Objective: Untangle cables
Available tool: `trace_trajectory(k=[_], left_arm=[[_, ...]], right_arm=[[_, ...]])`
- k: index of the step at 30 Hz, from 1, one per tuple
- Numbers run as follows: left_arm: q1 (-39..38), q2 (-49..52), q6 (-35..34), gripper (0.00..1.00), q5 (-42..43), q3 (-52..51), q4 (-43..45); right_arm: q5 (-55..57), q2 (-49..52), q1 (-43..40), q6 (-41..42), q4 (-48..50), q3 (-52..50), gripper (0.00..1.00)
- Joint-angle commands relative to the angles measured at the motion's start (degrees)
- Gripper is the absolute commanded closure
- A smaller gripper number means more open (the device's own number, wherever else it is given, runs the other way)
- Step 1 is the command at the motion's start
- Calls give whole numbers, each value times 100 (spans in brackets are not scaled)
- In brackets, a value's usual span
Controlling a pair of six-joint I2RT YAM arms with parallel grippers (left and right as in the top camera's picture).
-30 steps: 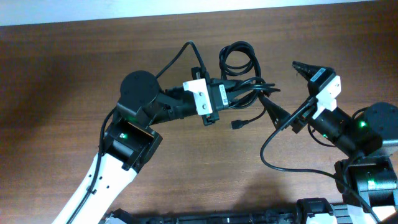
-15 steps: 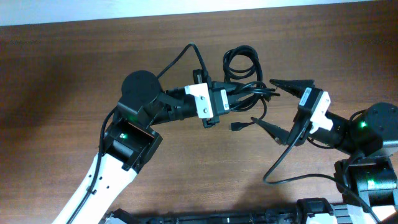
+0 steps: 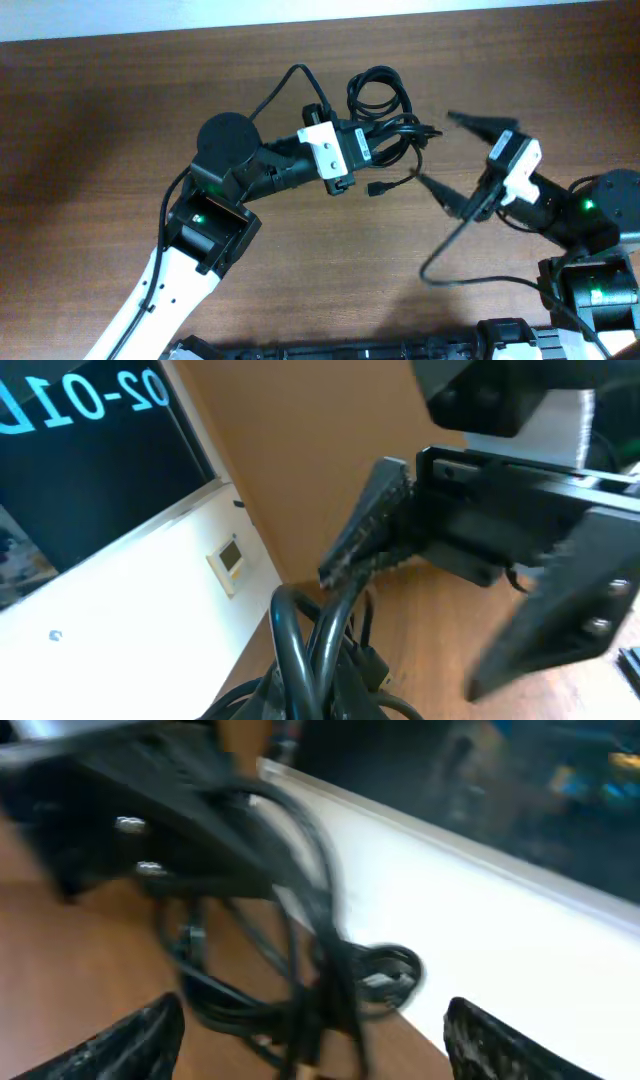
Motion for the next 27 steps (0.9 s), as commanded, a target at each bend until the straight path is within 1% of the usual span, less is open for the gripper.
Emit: trace_trajectory(k=[1,5,8,10,13,15,18,21,22,24,25,26,27], left_arm=[[-7,-146,90,100,-138,81,50],[-9,-146,90,100,-138,81,33],[-31,-146,87,100,-66,79,35],[-50,-146,87,100,57,81,35],[-81,-146,59,100,79,81,39],[-251,-146,46,100,76,81,105],[-529,-146,48,100,55,81,319],[-708,-146,48,100,59,81,302],[-754,-144,46,100,57,79,284],[-798,-122,46,100,59,81,284],[-796,-122,46,100,57,81,267],[-796,-122,46,100,57,79,249],[-796,-122,46,100,57,79,247]], right_arm=[[737,-26,-7,122,17,46,16],[1475,-26,-7,122,28,46,15],[1504,-26,-7,120,39,46,15],[1722,-26,-4,122,39,46,15],[1469,-26,-4,122,35,46,14],[1305,-22,-4,122,0,46,13],[1309,-22,-4,120,-210,44,13],[1309,-22,-4,120,-186,44,13],[1305,-22,-4,122,-122,46,14],[1220,-22,-4,122,-28,46,21],[994,-22,-4,122,46,46,26],[704,-22,-4,122,144,46,35],[376,-22,-4,122,240,46,47]])
